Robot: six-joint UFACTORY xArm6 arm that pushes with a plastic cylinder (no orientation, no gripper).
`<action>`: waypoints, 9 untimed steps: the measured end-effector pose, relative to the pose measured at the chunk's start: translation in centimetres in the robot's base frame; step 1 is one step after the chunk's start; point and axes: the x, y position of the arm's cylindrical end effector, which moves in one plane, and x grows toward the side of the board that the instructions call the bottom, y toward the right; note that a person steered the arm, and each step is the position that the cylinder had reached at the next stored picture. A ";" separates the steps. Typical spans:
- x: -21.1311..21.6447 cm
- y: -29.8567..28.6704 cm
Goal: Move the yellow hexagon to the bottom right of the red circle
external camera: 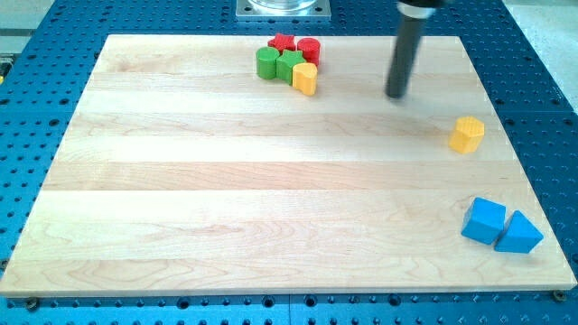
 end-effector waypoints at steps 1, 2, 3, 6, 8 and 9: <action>3.3 4.7; 3.8 6.3; 3.8 6.3; 9.2 8.0; 8.9 5.9; 7.0 4.0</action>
